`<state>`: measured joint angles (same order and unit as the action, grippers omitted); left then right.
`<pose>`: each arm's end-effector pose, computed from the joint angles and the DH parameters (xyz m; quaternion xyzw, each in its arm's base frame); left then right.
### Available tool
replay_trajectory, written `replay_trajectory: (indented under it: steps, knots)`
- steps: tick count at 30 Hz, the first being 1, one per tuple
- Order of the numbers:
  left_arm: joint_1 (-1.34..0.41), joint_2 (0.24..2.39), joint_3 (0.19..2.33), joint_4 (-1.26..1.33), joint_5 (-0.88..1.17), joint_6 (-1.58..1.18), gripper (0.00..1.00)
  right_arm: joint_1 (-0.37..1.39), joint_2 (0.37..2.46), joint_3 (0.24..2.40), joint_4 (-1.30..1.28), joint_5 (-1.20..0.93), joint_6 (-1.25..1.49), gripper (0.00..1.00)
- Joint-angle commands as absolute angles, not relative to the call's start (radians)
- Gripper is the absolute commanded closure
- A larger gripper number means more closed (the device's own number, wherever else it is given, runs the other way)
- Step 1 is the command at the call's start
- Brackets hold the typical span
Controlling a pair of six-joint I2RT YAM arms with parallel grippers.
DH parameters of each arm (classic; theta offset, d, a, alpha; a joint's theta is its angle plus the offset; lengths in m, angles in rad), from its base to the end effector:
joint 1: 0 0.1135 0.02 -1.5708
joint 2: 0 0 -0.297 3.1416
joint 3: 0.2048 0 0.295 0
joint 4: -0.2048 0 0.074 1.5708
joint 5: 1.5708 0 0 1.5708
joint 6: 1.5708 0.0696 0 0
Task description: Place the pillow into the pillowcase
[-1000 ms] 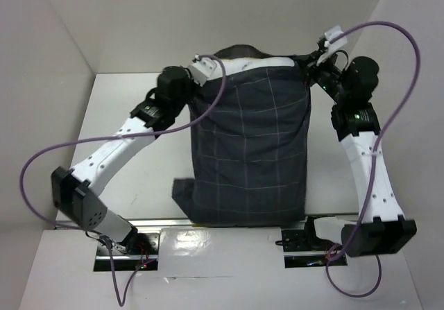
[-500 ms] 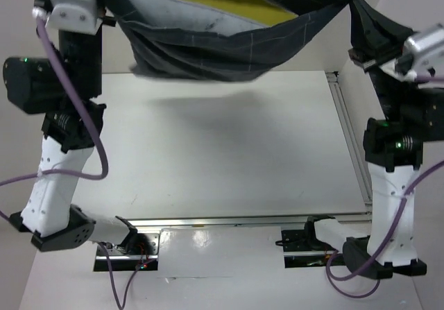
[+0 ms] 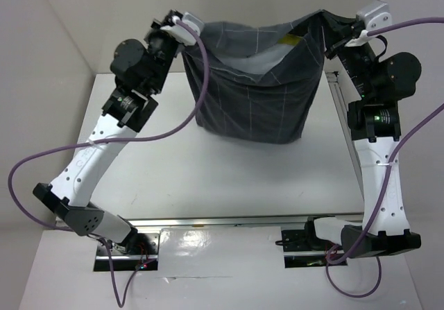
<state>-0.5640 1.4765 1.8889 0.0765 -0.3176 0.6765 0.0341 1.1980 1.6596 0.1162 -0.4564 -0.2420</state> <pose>0.3127 -0.1721 0.6457 0.1852 0.4925 0.1289 0.8405 0.2568 0.0395 0.6470 -0.2609 0.4322 0.0183 0.8630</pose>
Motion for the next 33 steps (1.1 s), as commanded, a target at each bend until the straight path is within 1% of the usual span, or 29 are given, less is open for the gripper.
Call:
replay_trajectory:
  steps: [1,2,3,4,5,6,7,8,9,10,11,12,13,14,16,17,22,25,30,33]
  knots:
    - [-0.572,1.381,1.786,0.319,-0.328,0.744,1.00,0.032,1.134,1.665,0.181,-0.450,-0.198,1.00]
    - [-0.572,1.353,1.769,0.319,-0.342,0.663,1.00,0.032,1.134,1.664,0.140,-0.449,-0.198,1.00]
    - [-0.572,1.333,1.788,0.226,-0.222,0.559,1.00,0.032,1.134,1.664,0.083,-0.524,-0.210,1.00]
    - [-0.581,1.333,1.799,0.086,-0.174,0.561,1.00,0.032,1.124,1.619,0.066,-0.514,-0.210,1.00]
    - [-0.625,1.380,1.799,0.080,-0.249,0.624,1.00,0.023,1.124,1.602,0.134,-0.479,-0.183,1.00]
    - [-0.659,1.397,1.799,0.183,-0.450,0.670,1.00,0.011,1.124,1.621,0.135,-0.469,-0.183,1.00]
    - [-0.660,1.416,1.957,0.196,-0.437,0.670,1.00,-0.009,1.134,1.697,0.120,-0.485,-0.161,1.00]
    - [-0.634,1.431,2.067,0.093,-0.372,0.555,1.00,-0.026,1.134,1.718,0.129,-0.476,-0.147,1.00]
    - [-0.603,1.431,2.110,0.005,-0.314,0.502,1.00,-0.035,1.143,1.718,0.129,-0.476,-0.128,1.00]
    - [-0.585,1.431,2.047,0.070,-0.313,0.502,1.00,-0.035,1.143,1.700,0.115,-0.523,-0.168,1.00]
    - [-0.584,1.440,2.046,0.102,-0.349,0.623,1.00,-0.035,1.143,1.686,0.171,-0.488,-0.187,1.00]
    - [-0.598,1.454,2.065,0.198,-0.401,0.656,1.00,-0.035,1.143,1.686,0.230,-0.429,-0.163,1.00]
    - [-0.598,1.439,2.084,0.222,-0.397,0.647,1.00,-0.035,1.143,1.754,0.250,-0.382,-0.163,1.00]
    - [-0.585,1.416,2.085,0.241,-0.361,0.647,1.00,-0.035,1.155,1.796,0.218,-0.421,-0.163,1.00]
    - [-0.584,1.364,2.007,0.351,-0.328,0.661,1.00,-0.035,1.155,1.795,0.286,-0.425,-0.210,1.00]
    - [-0.594,1.364,2.006,0.339,-0.319,0.688,1.00,-0.035,1.155,1.795,0.329,-0.425,-0.210,1.00]
    - [-0.617,1.327,1.987,0.330,-0.353,0.732,1.00,-0.035,1.086,1.779,0.351,-0.437,-0.201,1.00]
    - [-0.617,1.278,1.962,0.344,-0.344,0.752,1.00,-0.055,1.074,1.824,0.341,-0.437,-0.190,1.00]
    - [-0.617,1.239,1.962,0.354,-0.344,0.764,1.00,-0.067,1.031,1.845,0.385,-0.437,-0.210,1.00]
    - [-0.617,1.229,2.000,0.345,-0.344,0.750,1.00,-0.078,1.009,1.845,0.397,-0.428,-0.210,1.00]
